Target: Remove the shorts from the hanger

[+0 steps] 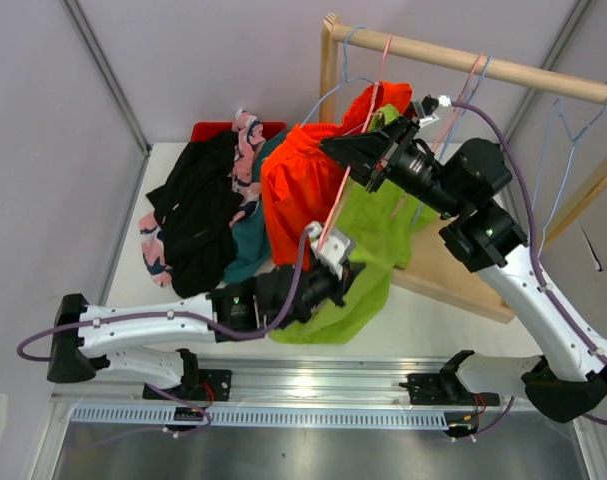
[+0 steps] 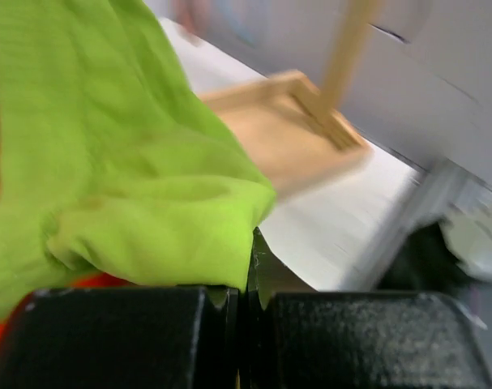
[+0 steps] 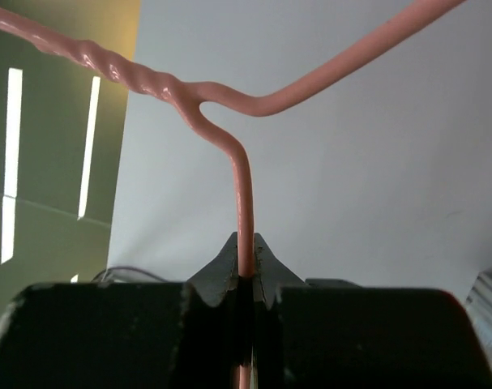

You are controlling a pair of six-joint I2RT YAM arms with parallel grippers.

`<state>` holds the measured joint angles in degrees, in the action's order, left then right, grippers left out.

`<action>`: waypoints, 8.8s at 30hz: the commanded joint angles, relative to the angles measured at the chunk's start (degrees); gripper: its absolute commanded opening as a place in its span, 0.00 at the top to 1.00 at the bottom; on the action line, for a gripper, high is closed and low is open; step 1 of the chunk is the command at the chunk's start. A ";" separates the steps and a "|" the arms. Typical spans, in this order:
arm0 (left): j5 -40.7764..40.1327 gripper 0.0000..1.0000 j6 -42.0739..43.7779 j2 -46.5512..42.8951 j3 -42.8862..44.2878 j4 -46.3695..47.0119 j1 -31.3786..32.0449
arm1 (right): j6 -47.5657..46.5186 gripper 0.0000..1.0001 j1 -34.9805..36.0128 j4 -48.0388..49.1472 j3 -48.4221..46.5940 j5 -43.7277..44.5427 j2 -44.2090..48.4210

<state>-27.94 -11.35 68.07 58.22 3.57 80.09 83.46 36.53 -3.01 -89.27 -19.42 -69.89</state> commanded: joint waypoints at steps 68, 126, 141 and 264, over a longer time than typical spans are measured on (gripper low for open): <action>-36.04 1.00 64.79 7.42 78.55 -14.12 -15.14 | 14.36 1.00 -19.75 16.45 25.64 -5.98 8.36; 25.57 0.01 5.46 17.99 39.38 -31.35 -73.06 | -36.18 0.01 -19.75 -12.30 -6.51 -9.40 14.72; 26.54 0.01 2.65 -15.24 3.76 -28.01 -73.06 | -49.27 0.04 2.13 -14.93 -27.62 11.23 -14.04; 19.43 1.00 -8.15 -54.54 -35.27 -3.22 -8.73 | -33.63 1.00 2.58 -5.52 -14.52 20.04 -2.53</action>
<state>-2.94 -17.32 14.44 25.87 6.74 68.99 51.03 42.17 -18.50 -100.99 -3.73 -74.67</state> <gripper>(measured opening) 0.057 0.055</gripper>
